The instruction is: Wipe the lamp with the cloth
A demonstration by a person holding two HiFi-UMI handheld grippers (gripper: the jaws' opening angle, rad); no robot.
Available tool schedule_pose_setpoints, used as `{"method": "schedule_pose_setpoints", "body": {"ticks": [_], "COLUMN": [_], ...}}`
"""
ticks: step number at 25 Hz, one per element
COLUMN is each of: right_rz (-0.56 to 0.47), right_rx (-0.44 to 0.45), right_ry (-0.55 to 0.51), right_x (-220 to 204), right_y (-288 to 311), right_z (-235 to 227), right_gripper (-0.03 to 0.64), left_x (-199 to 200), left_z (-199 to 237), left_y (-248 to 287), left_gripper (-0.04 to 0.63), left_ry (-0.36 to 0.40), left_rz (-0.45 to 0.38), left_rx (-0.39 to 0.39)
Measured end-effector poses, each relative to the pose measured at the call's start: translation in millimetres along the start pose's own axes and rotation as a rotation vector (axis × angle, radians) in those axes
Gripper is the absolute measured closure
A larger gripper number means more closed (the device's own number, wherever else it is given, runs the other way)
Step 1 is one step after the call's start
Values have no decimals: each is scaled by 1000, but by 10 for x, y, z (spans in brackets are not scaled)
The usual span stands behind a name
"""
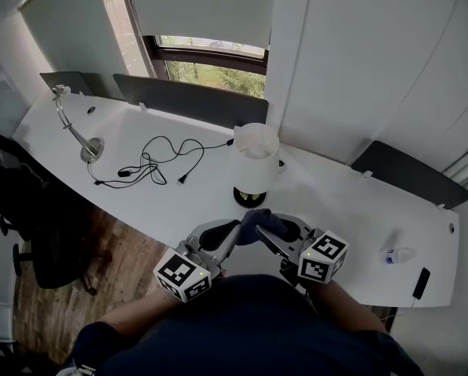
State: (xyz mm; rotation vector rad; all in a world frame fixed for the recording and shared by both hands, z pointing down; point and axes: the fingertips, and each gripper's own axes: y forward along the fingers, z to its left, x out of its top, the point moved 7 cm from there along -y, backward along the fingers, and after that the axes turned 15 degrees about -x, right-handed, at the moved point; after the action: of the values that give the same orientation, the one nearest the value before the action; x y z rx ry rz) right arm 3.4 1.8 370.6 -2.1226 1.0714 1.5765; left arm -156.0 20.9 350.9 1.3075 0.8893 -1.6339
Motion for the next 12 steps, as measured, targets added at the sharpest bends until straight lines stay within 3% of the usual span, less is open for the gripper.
{"method": "schedule_pose_setpoints", "body": {"ticks": [12], "right_rz": [-53], "right_rx": [15], "right_ry": [-69], "right_x": [-33], "right_y": [1], "right_z": [122], "right_gripper": [509], "left_x": [-72], "left_z": [39], "left_y": [12], "left_gripper": [589], "left_ry": [-11], "left_rz": [6], "left_rx": [-8]}}
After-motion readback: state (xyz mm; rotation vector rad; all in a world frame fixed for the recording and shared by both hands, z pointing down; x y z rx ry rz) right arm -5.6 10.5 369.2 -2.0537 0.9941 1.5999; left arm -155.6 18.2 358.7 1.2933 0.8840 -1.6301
